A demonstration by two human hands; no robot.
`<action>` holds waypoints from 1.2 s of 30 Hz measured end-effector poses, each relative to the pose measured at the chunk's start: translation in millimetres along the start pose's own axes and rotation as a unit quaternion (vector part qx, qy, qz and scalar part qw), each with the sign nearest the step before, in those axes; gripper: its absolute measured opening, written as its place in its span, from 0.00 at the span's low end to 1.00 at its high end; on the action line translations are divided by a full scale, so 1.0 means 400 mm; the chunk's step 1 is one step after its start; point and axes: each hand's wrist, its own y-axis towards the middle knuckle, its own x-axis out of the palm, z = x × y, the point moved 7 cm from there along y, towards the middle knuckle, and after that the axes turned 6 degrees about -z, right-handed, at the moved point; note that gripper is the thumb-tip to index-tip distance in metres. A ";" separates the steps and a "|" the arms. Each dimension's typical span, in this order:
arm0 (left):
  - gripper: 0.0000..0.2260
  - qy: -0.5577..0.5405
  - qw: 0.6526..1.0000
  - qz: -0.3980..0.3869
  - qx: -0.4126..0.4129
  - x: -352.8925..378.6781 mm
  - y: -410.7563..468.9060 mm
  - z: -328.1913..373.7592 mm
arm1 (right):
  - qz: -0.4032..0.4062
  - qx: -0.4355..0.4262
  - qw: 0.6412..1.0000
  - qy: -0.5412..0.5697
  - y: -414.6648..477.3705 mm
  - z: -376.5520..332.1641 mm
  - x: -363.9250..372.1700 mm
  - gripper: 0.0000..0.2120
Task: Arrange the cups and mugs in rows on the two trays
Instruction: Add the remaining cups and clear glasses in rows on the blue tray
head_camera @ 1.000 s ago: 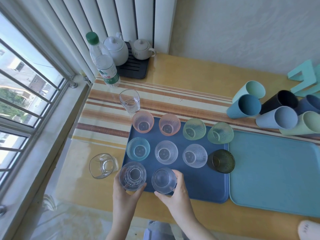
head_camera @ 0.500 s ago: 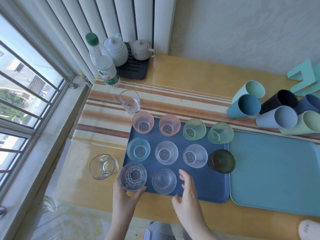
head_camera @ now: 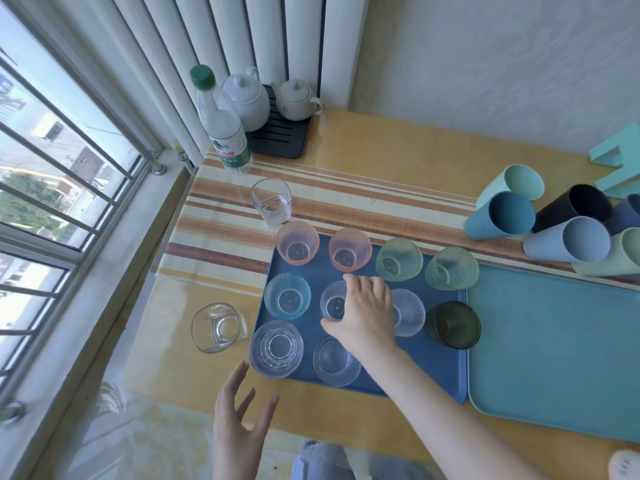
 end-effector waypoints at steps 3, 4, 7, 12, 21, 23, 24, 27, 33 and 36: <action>0.30 0.010 0.999 0.040 0.014 -0.050 -0.010 -0.009 | 0.019 0.008 1.000 0.011 -0.003 0.005 0.010 0.35; 0.30 0.015 0.998 0.056 0.016 -0.071 -0.008 -0.012 | 0.026 0.009 1.000 0.013 -0.003 0.007 0.013 0.34; 0.36 0.021 0.994 0.105 0.006 -0.137 0.019 -0.025 | 0.030 0.007 0.999 0.027 -0.003 0.011 0.017 0.36; 0.46 0.049 0.997 0.065 0.004 -0.180 0.110 -0.023 | 0.096 0.000 0.992 0.082 -0.027 -0.002 -0.052 0.34; 0.43 0.033 0.997 -0.064 -0.007 -0.147 0.243 0.007 | 0.076 -0.073 0.984 0.145 0.206 -0.191 -0.209 0.36; 0.41 0.018 0.997 -0.075 -0.012 -0.141 0.249 0.010 | -0.027 -0.054 0.992 0.107 0.305 -0.210 -0.158 0.47; 0.39 0.012 0.997 -0.076 -0.012 -0.139 0.250 0.013 | -0.059 -0.048 0.993 0.093 0.340 -0.220 -0.140 0.49; 0.35 0.000 0.997 -0.070 -0.015 -0.138 0.254 0.015 | -0.098 -0.001 0.990 0.099 0.410 -0.240 -0.100 0.52; 0.34 -0.002 0.998 -0.051 -0.025 -0.142 0.251 0.012 | -0.058 0.060 0.992 0.091 0.460 -0.260 -0.025 0.42; 0.34 0.007 0.999 -0.010 -0.032 -0.168 0.240 0.039 | -0.031 0.079 0.988 0.128 0.473 -0.259 -0.020 0.36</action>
